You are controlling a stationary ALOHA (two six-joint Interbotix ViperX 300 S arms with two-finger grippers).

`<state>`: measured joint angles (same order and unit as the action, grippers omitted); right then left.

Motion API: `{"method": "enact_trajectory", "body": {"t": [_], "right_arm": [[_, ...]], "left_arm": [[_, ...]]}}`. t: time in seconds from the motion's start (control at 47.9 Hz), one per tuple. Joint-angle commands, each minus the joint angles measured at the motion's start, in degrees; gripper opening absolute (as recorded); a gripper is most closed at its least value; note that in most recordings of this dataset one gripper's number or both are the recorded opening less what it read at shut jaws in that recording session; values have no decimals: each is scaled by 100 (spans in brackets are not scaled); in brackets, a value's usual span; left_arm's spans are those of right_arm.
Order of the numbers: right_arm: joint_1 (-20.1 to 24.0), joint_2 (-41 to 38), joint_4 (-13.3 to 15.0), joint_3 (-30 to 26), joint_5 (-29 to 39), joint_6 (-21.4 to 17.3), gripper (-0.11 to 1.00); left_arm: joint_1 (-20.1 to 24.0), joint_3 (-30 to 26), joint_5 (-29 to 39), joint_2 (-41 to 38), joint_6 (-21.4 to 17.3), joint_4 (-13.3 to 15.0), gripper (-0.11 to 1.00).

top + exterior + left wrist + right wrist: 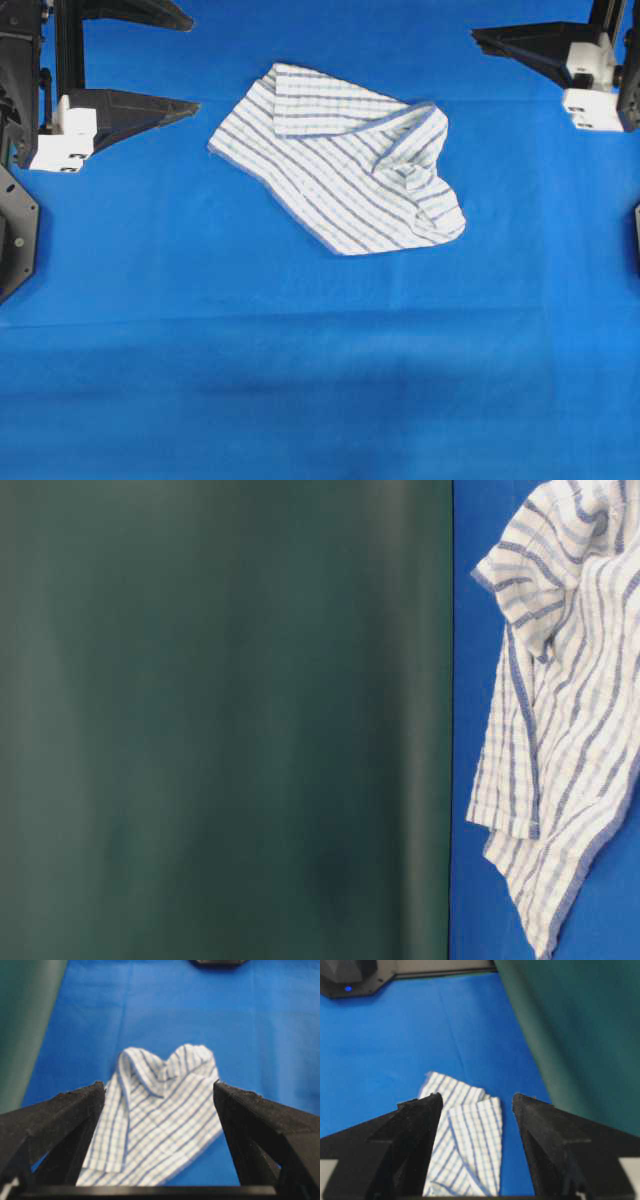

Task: Lift the towel with both arms.
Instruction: 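Open both grippers, drop the towel, and withdraw the arms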

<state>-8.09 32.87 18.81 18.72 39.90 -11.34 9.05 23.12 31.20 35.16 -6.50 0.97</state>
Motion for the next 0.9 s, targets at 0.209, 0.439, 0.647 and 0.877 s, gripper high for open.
{"method": "enact_trajectory", "body": {"t": [0.209, 0.439, 0.647, 0.877], "right_arm": [[0, 44, 18, 457, -571, -9, 62], [0, 35, 18, 1204, -1266, -97, 62], [-35, 26, -18, 1986, -2188, -114, 62], [-176, -202, -44, 2663, -2892, -369, 62]], "left_arm": [[-9, 642, -1063, 0, -431, -9, 93], [26, 1406, -2153, -18, -571, -9, 93], [35, 2039, -3032, -211, -563, 9, 93], [35, 2347, -3305, -747, -404, 9, 92]]}}
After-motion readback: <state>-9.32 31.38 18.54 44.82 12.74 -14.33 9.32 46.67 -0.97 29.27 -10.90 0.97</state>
